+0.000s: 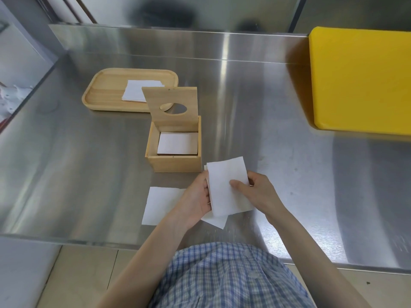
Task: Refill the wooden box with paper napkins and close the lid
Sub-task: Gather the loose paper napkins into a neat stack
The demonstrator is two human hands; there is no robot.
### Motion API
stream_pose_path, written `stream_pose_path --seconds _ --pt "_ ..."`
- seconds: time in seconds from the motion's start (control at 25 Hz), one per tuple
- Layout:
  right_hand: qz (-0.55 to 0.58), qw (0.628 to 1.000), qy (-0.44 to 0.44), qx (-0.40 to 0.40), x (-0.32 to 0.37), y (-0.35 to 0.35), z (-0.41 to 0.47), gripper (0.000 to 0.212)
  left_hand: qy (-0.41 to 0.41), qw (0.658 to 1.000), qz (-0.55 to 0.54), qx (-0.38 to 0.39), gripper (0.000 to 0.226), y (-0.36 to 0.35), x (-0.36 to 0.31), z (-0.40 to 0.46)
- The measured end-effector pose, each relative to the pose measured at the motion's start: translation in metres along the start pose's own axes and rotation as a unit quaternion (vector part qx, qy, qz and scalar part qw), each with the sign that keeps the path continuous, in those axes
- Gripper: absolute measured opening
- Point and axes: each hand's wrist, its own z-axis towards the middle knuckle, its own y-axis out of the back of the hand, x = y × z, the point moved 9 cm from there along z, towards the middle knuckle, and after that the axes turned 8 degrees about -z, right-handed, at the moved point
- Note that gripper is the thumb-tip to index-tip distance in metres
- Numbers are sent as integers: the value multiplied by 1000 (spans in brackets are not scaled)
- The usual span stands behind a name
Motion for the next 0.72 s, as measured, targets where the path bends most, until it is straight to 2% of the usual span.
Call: stream_pose_path --seconds 0.12,0.28,0.4,0.48,0.56,0.64,0.72 --pt "-26 1000 7 -6 3 -1 0 27 14 1000 -6 2 43 0 0 -1" --pt "-38 999 16 3 4 -5 3 25 -3 999 46 -6 23 5 -2 -4" --pt "-24 1000 7 12 1 -5 5 22 -10 997 79 -21 16 8 -3 -4" --pt "-4 1000 -1 -16 -3 7 9 14 -7 995 86 -40 16 13 -3 -5" --pt "-58 996 8 -69 -3 24 15 13 -2 995 89 -51 16 19 -3 -5" --pt "-152 982 11 -108 -4 33 20 26 2 994 90 -65 14 24 -3 -5" --pt "-238 966 0 -104 -7 29 26 40 5 992 91 -83 15 27 -4 -5"
